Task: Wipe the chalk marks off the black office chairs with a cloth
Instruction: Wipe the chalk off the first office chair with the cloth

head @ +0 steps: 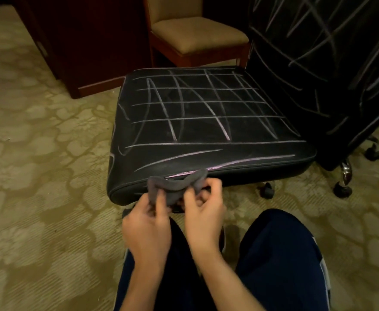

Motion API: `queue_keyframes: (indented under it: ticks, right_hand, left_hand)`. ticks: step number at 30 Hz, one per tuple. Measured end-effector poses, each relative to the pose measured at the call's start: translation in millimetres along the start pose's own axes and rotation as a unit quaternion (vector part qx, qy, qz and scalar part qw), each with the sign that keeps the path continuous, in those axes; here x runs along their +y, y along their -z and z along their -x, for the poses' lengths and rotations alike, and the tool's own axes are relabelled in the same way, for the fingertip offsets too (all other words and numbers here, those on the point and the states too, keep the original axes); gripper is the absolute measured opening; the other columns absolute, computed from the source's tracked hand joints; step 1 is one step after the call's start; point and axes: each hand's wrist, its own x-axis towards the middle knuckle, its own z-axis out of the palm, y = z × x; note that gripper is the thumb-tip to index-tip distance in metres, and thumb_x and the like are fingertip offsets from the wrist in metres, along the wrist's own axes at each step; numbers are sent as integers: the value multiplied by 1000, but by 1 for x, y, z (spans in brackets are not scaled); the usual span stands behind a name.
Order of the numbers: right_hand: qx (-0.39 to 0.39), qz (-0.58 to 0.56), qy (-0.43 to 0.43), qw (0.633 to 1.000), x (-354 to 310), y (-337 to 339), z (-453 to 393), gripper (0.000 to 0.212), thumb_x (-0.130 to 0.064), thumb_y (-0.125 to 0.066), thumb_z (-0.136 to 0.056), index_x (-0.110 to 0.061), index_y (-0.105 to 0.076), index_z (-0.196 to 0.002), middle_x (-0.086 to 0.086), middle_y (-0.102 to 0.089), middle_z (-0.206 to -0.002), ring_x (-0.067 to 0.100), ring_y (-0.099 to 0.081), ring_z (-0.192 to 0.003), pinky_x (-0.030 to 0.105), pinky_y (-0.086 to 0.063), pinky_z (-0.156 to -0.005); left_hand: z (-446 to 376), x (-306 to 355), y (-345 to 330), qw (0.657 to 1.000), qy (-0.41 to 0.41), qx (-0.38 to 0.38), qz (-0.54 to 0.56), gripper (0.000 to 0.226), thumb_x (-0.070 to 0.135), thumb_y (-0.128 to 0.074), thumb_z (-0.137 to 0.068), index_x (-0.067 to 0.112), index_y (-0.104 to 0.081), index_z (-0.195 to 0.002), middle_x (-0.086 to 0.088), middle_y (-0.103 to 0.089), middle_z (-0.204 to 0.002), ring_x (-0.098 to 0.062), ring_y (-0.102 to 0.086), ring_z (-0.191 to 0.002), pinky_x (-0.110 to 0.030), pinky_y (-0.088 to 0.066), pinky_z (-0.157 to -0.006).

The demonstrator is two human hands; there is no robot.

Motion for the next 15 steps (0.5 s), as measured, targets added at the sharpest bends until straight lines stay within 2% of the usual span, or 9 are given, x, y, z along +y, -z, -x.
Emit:
queue_keyframes:
  ticks: [3, 5, 8, 12, 15]
  right_hand:
    - [-24, 18, 10, 1000, -1, 1, -5, 17, -17, -68, -89, -28, -55, -91, -8, -69, -74, 6, -63, -59, 30, -54, -55]
    - [-10, 22, 10, 1000, 0, 13, -14, 19, -14, -68, -89, -27, -55, -91, -10, -69, -77, 7, -64, -60, 31, -54, -56]
    - [28, 26, 0, 999, 2, 30, -25, 21, -13, -68, -89, -29, -55, -91, -1, -69, -73, 9, -65, -63, 34, -56, -59]
    - [75, 51, -6, 996, 3, 47, -36, 23, -14, -67, -90, -33, -54, -92, 1, -69, -75, 12, -67, -67, 42, -60, -68]
    - [104, 49, -1, 993, -1, 47, -30, 27, -14, -65, -91, -37, -51, -91, 3, -67, -76, 15, -67, -68, 48, -59, -69]
  left_hand:
    - [-5, 2, -2, 1000, -4, -19, 24, 26, 31, -59, -99, 31, -60, -73, 13, -65, -58, 0, -65, -60, -20, -45, -57]
    - [-2, 9, -14, 998, -6, -44, 33, 21, 29, -58, -98, 29, -61, -77, 14, -66, -60, 3, -65, -62, -18, -46, -60]
    - [8, 23, -32, 994, 15, -95, 44, 17, 33, -55, -97, 29, -64, -84, 12, -68, -66, 2, -65, -63, -26, -53, -63]
    - [16, 38, -42, 989, 2, -147, 6, 19, 40, -54, -99, 32, -64, -86, 12, -68, -66, 1, -65, -65, -21, -51, -64]
    - [18, 40, -34, 985, -2, -168, -28, 31, 53, -48, -97, 31, -66, -87, 11, -67, -64, -3, -64, -64, -36, -55, -67]
